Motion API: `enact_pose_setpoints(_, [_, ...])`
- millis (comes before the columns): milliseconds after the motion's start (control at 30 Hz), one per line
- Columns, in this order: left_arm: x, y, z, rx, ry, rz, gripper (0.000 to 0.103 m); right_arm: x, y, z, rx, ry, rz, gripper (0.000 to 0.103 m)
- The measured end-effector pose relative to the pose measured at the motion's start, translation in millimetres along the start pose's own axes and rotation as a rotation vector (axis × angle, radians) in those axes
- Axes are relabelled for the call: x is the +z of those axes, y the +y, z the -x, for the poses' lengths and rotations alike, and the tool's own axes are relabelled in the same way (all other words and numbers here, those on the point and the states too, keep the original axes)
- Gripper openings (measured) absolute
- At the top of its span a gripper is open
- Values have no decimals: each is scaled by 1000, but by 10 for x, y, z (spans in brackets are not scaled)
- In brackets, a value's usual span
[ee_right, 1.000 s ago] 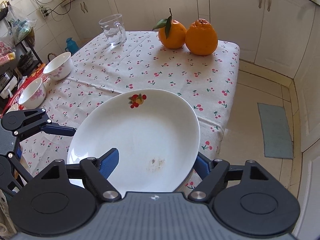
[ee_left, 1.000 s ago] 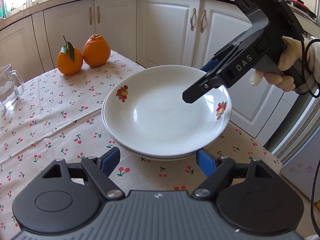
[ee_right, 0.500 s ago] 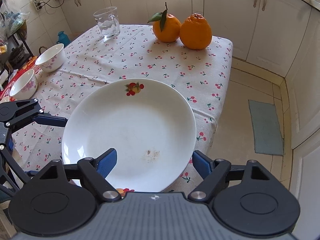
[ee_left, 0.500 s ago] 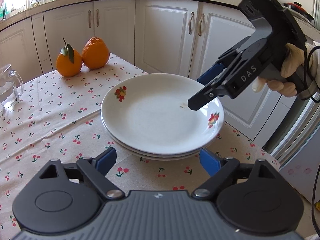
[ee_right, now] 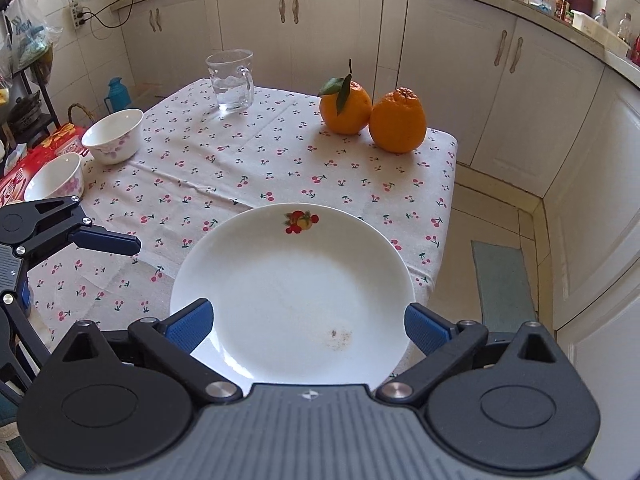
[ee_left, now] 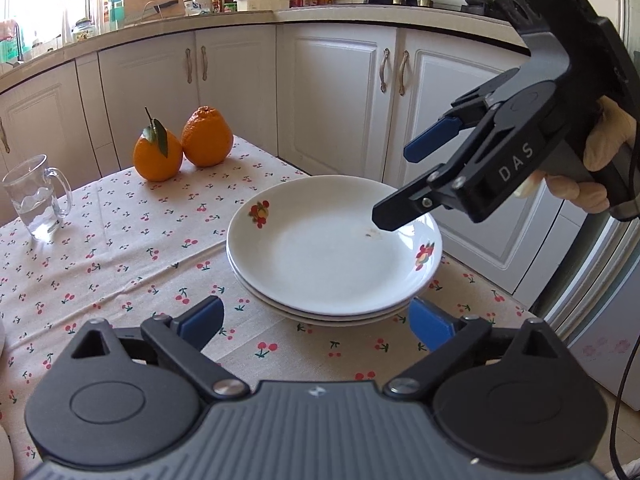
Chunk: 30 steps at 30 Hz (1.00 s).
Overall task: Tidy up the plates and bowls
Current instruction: 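Open the right tool to release the plate and pull back, then move the right tool to the plain white bowl by the snack box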
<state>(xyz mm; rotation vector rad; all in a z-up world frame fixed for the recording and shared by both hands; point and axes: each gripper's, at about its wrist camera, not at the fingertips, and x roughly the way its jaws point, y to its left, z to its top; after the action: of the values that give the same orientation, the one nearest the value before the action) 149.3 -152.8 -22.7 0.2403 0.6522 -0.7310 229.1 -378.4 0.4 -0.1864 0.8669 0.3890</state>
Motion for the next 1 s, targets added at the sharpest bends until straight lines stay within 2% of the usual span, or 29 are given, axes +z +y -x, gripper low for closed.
enact_pose_setpoints(267, [-79, 88, 164, -6, 10, 29, 99, 14, 414, 177, -9, -52, 43, 103])
enact_pose_setpoints(500, [-266, 177, 597, 34, -54, 26, 99, -11, 780, 202, -37, -63, 68, 103])
enact_pose_setpoints(833, [-765, 451, 1246, 197, -65, 106, 99, -77, 1388, 151, -95, -94, 79, 103])
enact_pose_setpoints(1000, [-1009, 619, 1538, 293, -52, 138, 99, -101, 1746, 82, -64, -109, 121, 103])
